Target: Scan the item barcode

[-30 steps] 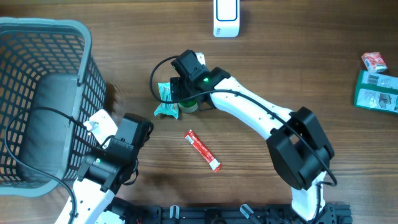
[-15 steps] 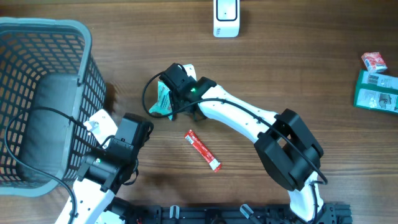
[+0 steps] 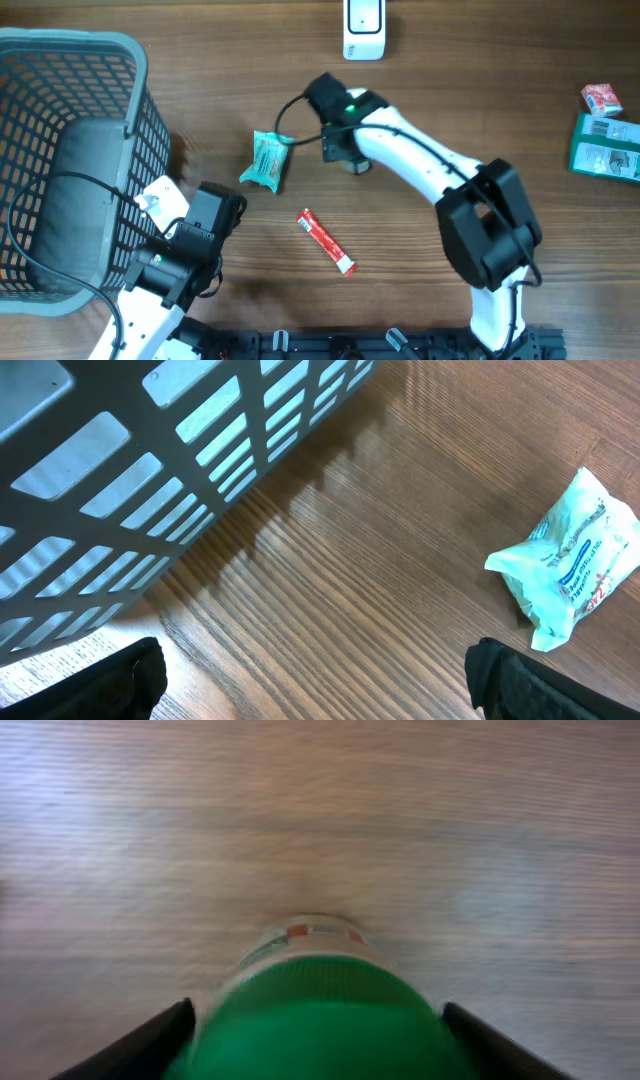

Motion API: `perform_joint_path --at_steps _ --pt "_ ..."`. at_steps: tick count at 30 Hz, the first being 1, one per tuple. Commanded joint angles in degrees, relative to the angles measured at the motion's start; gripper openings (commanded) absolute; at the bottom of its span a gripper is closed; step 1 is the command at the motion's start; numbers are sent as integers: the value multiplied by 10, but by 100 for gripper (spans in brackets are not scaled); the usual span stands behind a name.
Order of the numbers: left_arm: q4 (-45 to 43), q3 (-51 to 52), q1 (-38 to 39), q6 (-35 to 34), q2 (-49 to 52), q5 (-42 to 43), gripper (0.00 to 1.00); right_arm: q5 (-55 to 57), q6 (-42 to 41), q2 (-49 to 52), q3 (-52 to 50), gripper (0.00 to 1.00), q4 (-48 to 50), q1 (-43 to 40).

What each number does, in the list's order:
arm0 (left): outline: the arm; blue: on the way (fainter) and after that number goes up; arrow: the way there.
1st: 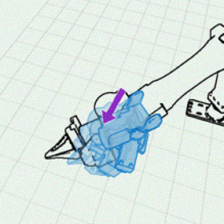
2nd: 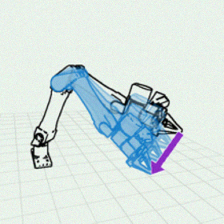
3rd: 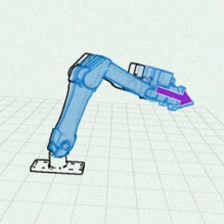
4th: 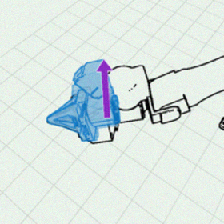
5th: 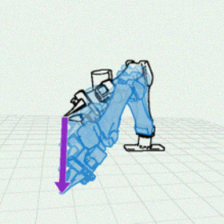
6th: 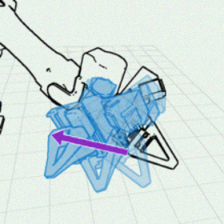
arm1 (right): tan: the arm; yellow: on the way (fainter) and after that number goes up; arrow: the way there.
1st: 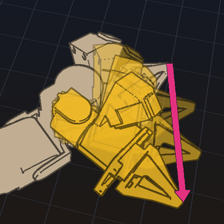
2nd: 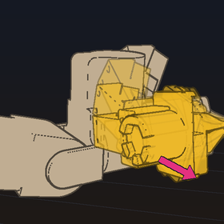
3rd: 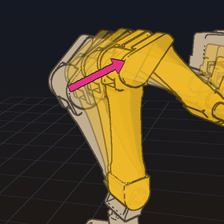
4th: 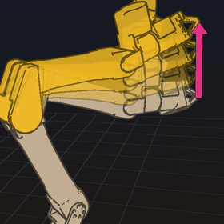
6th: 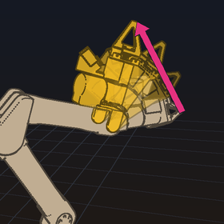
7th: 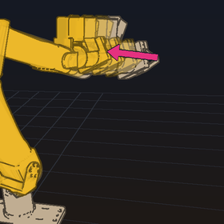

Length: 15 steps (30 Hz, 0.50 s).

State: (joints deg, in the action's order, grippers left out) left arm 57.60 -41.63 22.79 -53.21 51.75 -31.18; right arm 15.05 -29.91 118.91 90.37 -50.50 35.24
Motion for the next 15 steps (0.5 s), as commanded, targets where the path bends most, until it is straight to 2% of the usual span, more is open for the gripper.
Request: perform_joint_path --at_steps 1,2,5,7,13,15 --pt "0 2 -2 5 -3 -2 100 -32 19 -31 6 95 -2 -21" --pt "0 2 -2 5 -3 -2 100 -43 19 -44 6 100 -2 -26" --pt "0 2 -2 5 -3 -1 100 -71 7 -89 6 100 -14 -38" --pt "0 2 -2 5 -3 -2 100 -106 -31 -122 6 100 -29 -44" --pt "0 2 -2 5 -3 -2 100 -209 -342 -189 5 100 -53 -56" --pt "0 2 -2 5 -3 -2 100 -250 -416 -191 5 100 -42 -56"
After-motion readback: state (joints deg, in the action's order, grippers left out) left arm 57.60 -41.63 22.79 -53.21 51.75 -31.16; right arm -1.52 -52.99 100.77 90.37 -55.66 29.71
